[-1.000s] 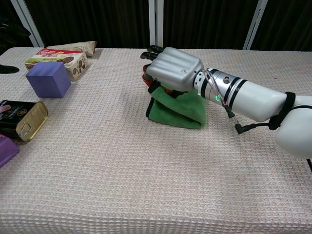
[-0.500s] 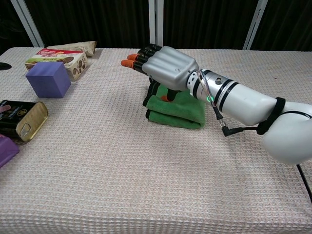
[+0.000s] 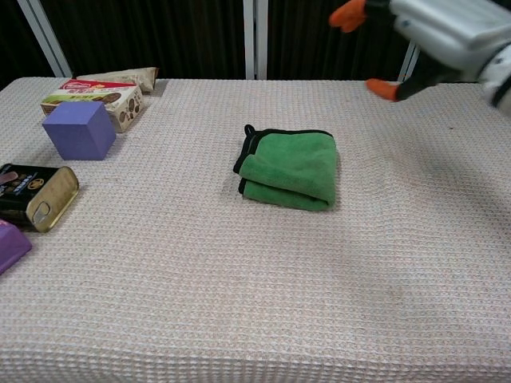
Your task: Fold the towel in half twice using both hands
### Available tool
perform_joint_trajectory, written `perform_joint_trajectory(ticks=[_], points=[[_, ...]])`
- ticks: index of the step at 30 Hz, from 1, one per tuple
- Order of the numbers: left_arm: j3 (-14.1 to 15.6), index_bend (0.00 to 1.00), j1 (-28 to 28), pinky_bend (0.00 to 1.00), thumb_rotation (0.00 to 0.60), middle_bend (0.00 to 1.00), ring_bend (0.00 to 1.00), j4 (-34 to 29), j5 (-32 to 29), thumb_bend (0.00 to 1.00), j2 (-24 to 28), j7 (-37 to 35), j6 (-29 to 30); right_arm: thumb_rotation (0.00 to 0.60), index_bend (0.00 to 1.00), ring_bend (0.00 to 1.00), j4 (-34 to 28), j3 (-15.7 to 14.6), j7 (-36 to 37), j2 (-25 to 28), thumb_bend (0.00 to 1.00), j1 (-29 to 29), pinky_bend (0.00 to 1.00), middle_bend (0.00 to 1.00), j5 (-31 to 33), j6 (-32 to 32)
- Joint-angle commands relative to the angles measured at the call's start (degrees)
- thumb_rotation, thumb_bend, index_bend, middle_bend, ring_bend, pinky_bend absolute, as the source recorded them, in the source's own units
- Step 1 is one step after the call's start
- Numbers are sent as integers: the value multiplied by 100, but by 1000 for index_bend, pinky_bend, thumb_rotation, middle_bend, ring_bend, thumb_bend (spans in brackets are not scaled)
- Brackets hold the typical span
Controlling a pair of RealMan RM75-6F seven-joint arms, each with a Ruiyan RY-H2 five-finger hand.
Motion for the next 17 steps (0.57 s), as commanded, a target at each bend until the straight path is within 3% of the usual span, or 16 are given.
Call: perform_joint_trajectory(ticks=[1,4,7,11,17], points=[[210,222,380,159,600,118,152,74,415,188,134,-289,490,600,187,65,-1317,-525,666,1619,281,-1339,86,160,274,782],[339,222,629,155,600,118,152,2,674,186,251,-397,848,600,124,4,-1446,-786,1189,2064,280,-1822,6,98,230,1047],[473,222,892,147,600,118,152,-163,950,182,340,-583,1227,600,65,0,-1358,-1003,1726,2287,280,-2263,0,55,133,1326],[643,221,1241,140,600,118,151,-360,1205,179,386,-456,1684,600,17,0,-1129,-1284,2462,2408,288,-2719,0,23,-51,1486],[776,221,1656,139,600,118,151,-512,1394,177,239,-104,2191,600,6,0,-730,-1401,3129,2322,311,-3002,0,9,-280,1513]])
